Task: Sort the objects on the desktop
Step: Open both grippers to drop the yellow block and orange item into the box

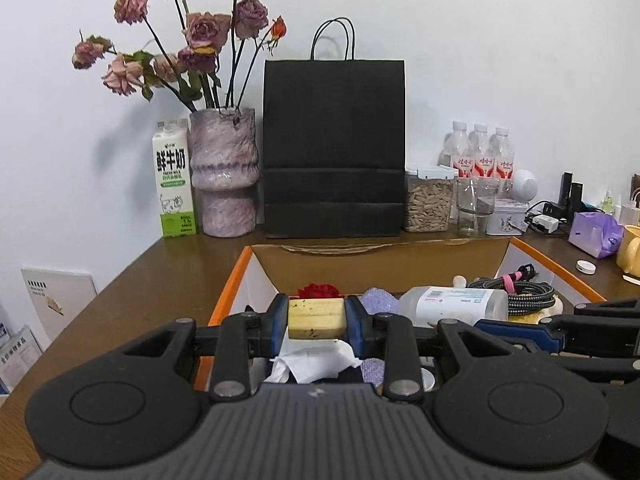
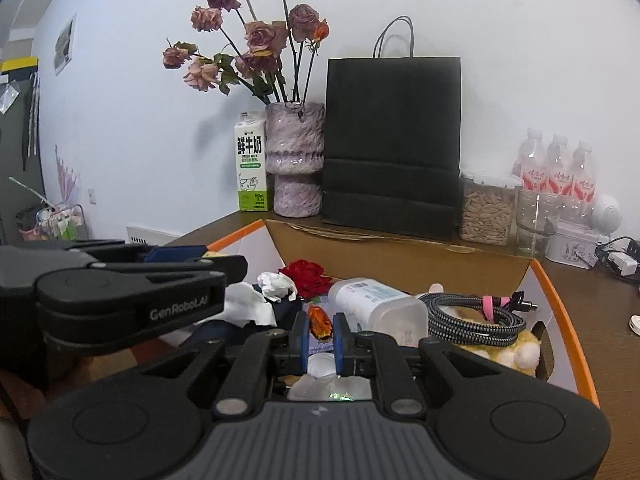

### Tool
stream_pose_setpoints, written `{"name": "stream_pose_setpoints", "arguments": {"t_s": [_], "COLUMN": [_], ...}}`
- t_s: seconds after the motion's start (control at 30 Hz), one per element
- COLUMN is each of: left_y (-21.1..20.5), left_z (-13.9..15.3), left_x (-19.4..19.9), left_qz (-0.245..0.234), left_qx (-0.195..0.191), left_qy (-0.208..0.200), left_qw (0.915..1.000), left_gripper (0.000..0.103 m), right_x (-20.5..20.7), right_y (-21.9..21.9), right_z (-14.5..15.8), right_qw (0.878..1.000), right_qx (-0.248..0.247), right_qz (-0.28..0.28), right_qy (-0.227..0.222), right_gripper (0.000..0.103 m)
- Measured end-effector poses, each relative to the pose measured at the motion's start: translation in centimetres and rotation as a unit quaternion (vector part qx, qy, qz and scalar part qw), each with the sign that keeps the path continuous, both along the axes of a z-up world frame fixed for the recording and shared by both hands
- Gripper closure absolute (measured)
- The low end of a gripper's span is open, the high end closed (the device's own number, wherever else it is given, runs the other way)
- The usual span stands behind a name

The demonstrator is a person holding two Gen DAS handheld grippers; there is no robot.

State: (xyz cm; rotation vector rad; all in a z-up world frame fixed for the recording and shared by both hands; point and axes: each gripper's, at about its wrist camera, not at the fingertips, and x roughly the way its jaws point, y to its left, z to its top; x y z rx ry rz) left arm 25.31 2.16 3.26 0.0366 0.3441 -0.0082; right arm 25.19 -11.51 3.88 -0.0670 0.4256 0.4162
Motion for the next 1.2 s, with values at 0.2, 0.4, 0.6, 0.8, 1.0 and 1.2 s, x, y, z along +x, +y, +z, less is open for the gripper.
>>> {"name": "stream_pose_setpoints", "arguments": {"t_s": [0.2, 0.4, 0.6, 0.8, 1.0, 1.2], "left_y": [-0.6, -0.4, -0.1, -0.1, -0.3, -0.3], "left_z": [-0.3, 0.4, 0.9, 0.9, 0.8, 1.1], "left_x": [-0.5, -1.4, -2.2, -2.1, -2.1, -2.5], "left_qz": [0.009, 0.043, 0.051, 0.053, 0.054, 0.051], "left_qx": [0.022, 0.034, 0.030, 0.030, 0.033, 0.033], "left_qy": [-0.012, -0.047, -0.067, -0.065, -0.063, -0.069], "left_qw": [0.9996, 0.9974, 0.9960, 0.9960, 0.9960, 0.9958], "left_gripper": [0.069, 0.019, 0.000, 0.000, 0.000, 0.000], "right_x": [-0.1, -0.8, -1.4, -1.4, -1.4, -1.7], "right_y": [-0.4, -1.4, -1.9, -1.9, -2.1, -2.3], "right_z": [-0.2, 0.0, 0.4, 0.4, 0.3, 0.5], "right_qw": [1.000, 0.999, 0.997, 0.997, 0.997, 0.995], "right_qx": [0.001, 0.014, 0.012, 0.008, 0.004, -0.002], "right_qz": [-0.014, -0.037, -0.055, -0.061, -0.069, -0.089], "right_qy": [-0.003, -0.024, -0.051, -0.048, -0.045, -0.050], "right_gripper": [0.091, 0.030, 0.000, 0.000, 0.000, 0.000]}}
